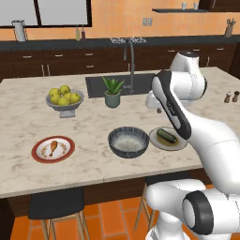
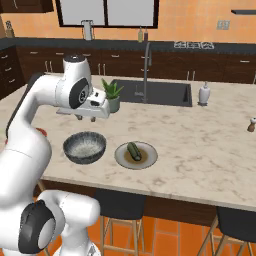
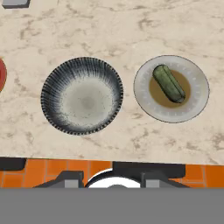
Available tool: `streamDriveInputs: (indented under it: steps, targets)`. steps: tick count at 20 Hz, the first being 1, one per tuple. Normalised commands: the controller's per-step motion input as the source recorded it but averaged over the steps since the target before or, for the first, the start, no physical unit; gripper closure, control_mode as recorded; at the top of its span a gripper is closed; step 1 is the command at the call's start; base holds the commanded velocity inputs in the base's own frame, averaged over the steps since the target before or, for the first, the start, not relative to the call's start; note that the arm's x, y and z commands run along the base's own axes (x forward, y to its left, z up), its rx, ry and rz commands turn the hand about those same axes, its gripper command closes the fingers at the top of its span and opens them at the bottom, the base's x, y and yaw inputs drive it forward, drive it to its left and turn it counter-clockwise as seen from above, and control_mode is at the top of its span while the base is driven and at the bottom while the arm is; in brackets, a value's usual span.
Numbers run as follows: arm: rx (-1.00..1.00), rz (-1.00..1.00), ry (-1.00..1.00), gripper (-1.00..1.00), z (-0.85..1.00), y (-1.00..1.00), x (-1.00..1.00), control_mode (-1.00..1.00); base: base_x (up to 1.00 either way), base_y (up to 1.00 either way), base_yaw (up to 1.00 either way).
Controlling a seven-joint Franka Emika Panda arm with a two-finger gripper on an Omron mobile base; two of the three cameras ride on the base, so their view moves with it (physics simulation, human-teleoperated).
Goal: Pick the chicken drumstick and cucumber from their plates and place them in the bowl. Then put the bowl in the fridge.
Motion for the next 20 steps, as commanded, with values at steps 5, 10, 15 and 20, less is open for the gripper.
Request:
streamDriveInputs:
  steps: [5, 10, 15, 20]
  targets:
    - [0.00, 0.00, -0.06, -1.00, -0.05, -0.07, -0.68, -1.00, 0.00, 0.00, 0.00]
    - [0.00, 0.00, 0.01, -1.00, -0.56, -0.57, -0.06, -1.00, 0.00, 0.00, 0.00]
    - [-0.01, 0.03, 0.09, -1.00, -0.67, -0.53, 0.62, -1.00, 0.00, 0.00, 0.00]
    - [-0.06, 0.04, 0.07, -1.00, -0.57, -0.49, 0.48, -1.00, 0.00, 0.00, 0.00]
